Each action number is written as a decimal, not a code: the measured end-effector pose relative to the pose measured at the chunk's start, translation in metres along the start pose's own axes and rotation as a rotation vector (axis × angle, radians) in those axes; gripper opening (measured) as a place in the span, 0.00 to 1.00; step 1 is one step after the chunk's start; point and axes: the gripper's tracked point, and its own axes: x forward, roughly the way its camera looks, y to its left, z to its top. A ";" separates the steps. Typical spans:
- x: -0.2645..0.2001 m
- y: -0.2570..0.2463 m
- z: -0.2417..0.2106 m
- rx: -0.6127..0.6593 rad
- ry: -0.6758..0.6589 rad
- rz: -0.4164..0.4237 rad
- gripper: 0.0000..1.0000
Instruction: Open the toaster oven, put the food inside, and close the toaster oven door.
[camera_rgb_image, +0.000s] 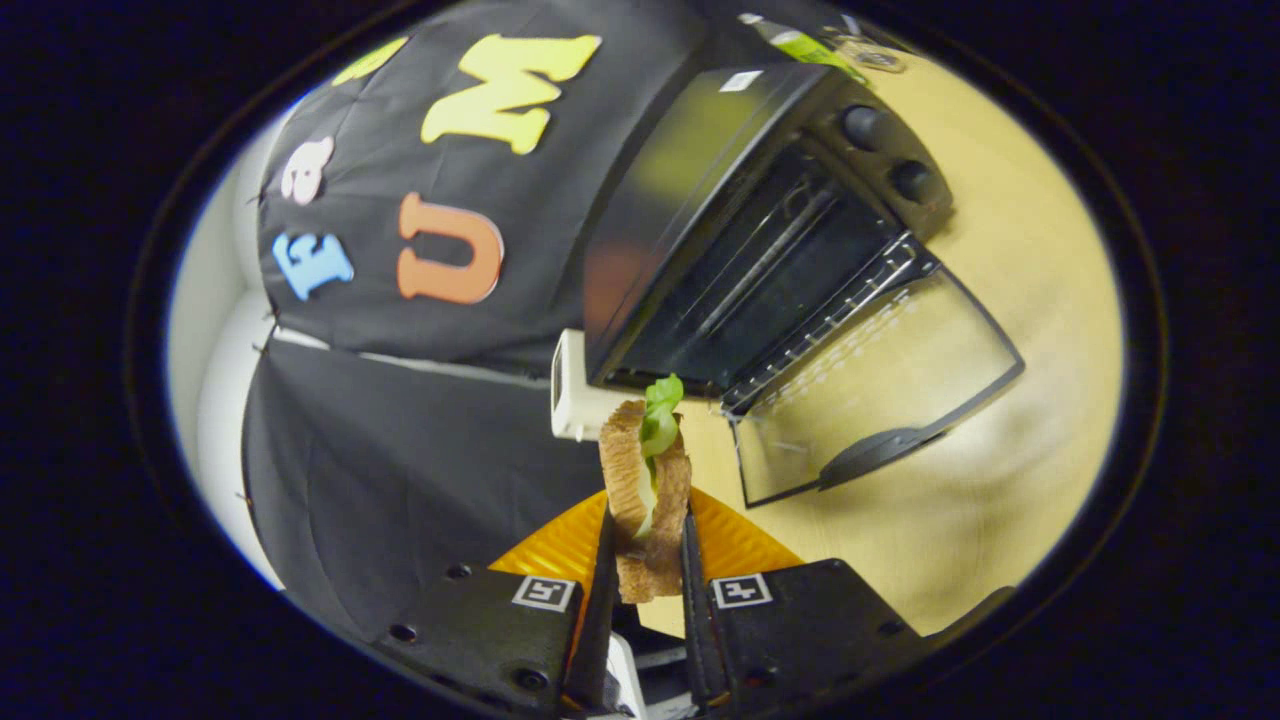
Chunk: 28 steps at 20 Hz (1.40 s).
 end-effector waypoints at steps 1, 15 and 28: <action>0.002 -0.008 0.012 0.051 -0.039 0.005 0.36; 0.053 -0.044 0.109 0.305 -0.386 0.097 0.37; 0.051 -0.050 0.061 0.069 -0.176 -0.183 1.00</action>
